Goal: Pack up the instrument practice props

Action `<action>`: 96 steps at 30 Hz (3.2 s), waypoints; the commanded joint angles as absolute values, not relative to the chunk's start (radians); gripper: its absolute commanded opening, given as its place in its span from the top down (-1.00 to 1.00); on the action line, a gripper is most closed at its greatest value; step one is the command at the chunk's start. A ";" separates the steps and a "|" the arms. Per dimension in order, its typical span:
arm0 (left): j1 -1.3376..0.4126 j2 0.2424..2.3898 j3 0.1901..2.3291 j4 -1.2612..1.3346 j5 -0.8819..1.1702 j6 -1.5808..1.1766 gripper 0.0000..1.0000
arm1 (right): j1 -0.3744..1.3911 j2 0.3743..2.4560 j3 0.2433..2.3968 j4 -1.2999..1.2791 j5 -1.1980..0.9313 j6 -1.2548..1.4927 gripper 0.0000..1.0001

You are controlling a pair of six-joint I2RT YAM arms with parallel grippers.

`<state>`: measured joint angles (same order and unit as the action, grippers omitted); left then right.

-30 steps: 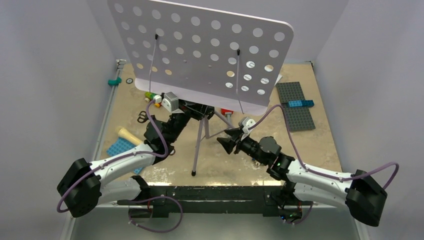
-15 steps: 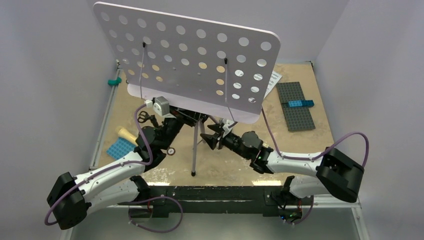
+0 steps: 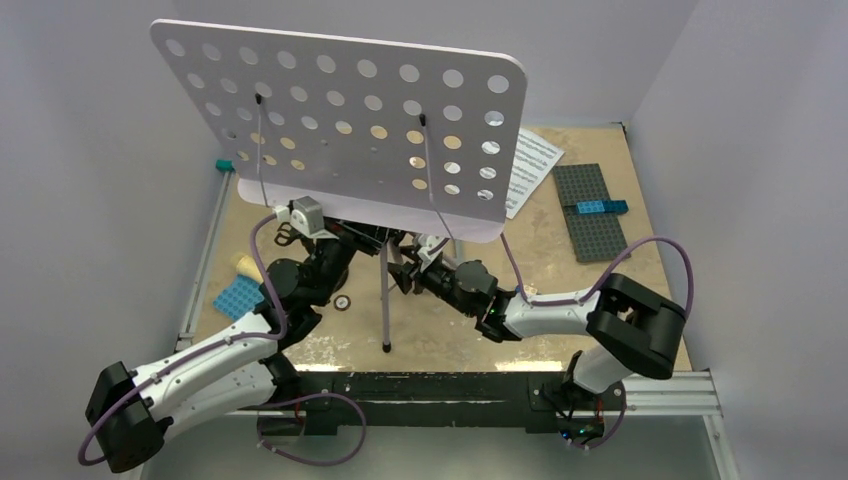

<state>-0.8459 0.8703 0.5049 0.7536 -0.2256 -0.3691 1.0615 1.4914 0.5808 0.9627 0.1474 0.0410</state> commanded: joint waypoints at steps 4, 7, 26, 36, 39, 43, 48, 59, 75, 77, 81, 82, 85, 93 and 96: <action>-0.884 0.898 0.382 0.205 -0.217 -0.506 1.00 | 1.079 1.570 0.674 1.082 0.303 0.007 0.20; -0.884 0.888 0.383 0.199 -0.225 -0.494 1.00 | 1.093 1.566 0.669 1.095 0.310 -0.038 0.64; -0.884 0.900 0.725 0.261 -0.237 -0.238 1.00 | 1.123 1.301 0.676 1.046 0.315 -0.088 1.00; -0.884 0.966 0.860 0.234 -0.191 -0.246 1.00 | 1.122 1.077 0.673 0.775 0.231 0.036 1.00; -0.884 0.993 0.888 0.226 -0.201 -0.254 1.00 | 1.121 1.024 0.685 0.670 0.199 0.055 1.00; -0.884 1.050 0.922 0.217 -0.175 -0.257 1.00 | 1.117 0.992 0.718 0.535 0.148 0.118 1.00; -0.884 1.123 0.946 0.196 -0.151 -0.272 1.00 | 1.117 0.971 0.716 0.440 0.058 0.238 1.00; -0.884 1.201 0.880 0.239 -0.200 -0.310 1.00 | 1.117 0.818 0.581 0.415 0.030 0.459 1.00; -0.882 1.218 0.739 0.293 -0.278 -0.345 1.00 | 1.115 0.718 0.513 0.295 0.067 0.527 1.00; -0.882 1.230 0.728 0.306 -0.279 -0.360 1.00 | 1.115 0.731 0.508 0.310 0.063 0.540 1.00; -0.882 1.255 0.723 0.316 -0.275 -0.376 1.00 | 1.115 0.753 0.499 0.330 0.056 0.559 1.00; -0.882 1.259 0.718 0.327 -0.276 -0.380 1.00 | 1.115 0.759 0.499 0.331 0.057 0.562 1.00; -0.882 1.265 0.700 0.356 -0.287 -0.389 1.00 | 1.116 0.761 0.495 0.335 0.074 0.572 1.00; -0.882 1.191 0.721 0.424 -0.344 -0.340 1.00 | 1.117 0.709 0.508 0.351 0.139 0.492 1.00; -0.884 1.160 0.758 0.417 -0.356 -0.309 1.00 | 1.117 0.713 0.530 0.352 0.142 0.465 1.00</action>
<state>-0.8982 1.2175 0.7547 0.5327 -0.2779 -0.5049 1.1137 0.8047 0.4427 0.1463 0.1017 0.5743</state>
